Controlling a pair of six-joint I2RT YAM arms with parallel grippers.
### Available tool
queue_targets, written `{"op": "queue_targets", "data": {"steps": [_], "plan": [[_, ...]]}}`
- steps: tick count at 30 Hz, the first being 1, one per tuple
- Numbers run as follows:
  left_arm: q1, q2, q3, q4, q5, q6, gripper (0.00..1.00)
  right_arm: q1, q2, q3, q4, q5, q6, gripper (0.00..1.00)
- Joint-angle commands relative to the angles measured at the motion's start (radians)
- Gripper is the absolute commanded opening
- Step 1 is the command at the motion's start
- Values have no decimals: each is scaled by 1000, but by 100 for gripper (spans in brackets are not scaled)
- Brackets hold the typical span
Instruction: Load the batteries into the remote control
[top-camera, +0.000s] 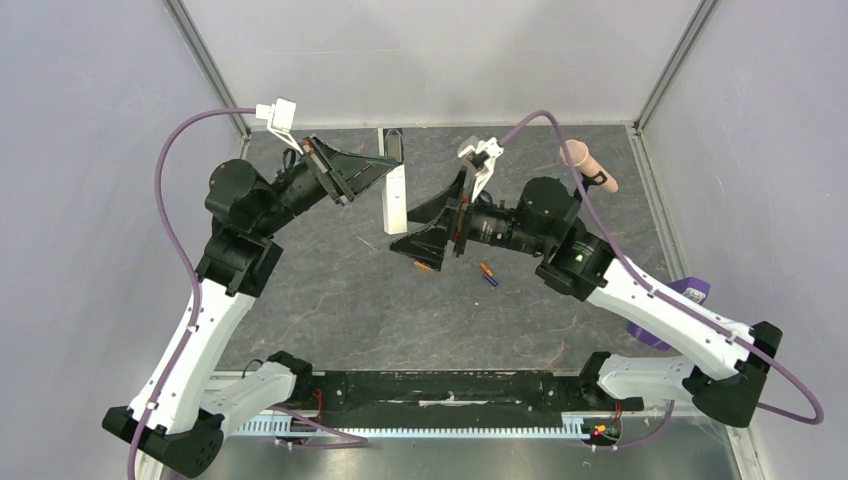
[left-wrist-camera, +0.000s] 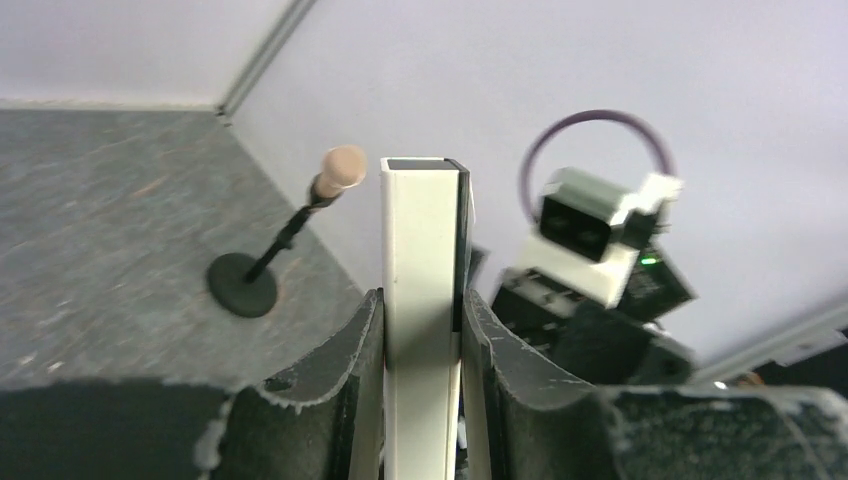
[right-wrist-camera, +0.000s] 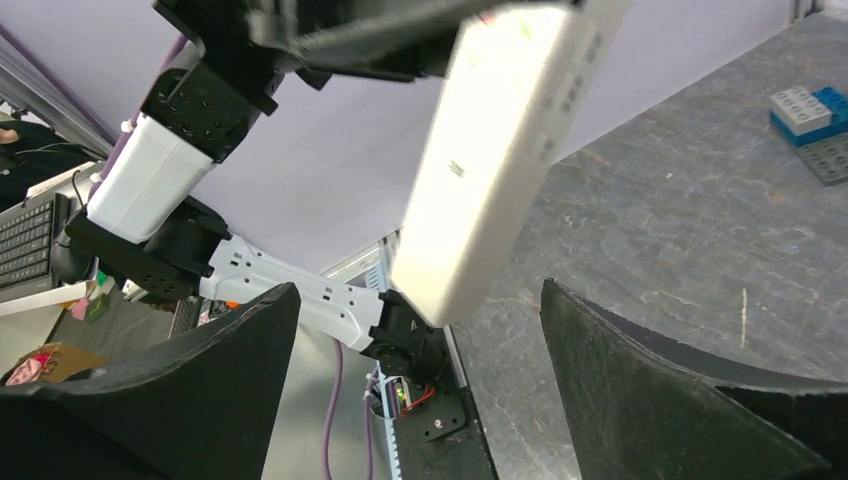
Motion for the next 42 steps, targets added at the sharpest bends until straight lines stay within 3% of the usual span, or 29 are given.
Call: {"op": "queue_targets", "data": {"steps": [1,5,9,18,24,28,32,39,41,42], "plan": [[6,-19,18,251,126,-191,2,29,30,-12,106,37,16,92],[5,-23,-3,350,181,-247,2,36,35,-34,176,29,70,87],[6,-38,-12,350,251,-182,2,37,13,-93,287,-1,130,82],[5,-55,-46,332,306,-137,2,36,-26,-179,485,-94,191,85],[5,-48,-77,361,306,-152,2,36,-18,-182,535,-97,193,94],[5,-45,-90,372,308,-159,2,37,2,-149,513,-72,191,92],[5,-41,-93,377,312,-164,2,36,47,-105,472,-59,190,74],[5,-37,-101,348,307,-148,3,36,78,-94,420,-8,172,20],[6,-38,-101,301,282,-121,16,36,80,-89,367,26,135,14],[5,-40,-98,258,252,-90,33,36,82,-84,336,52,107,13]]}}
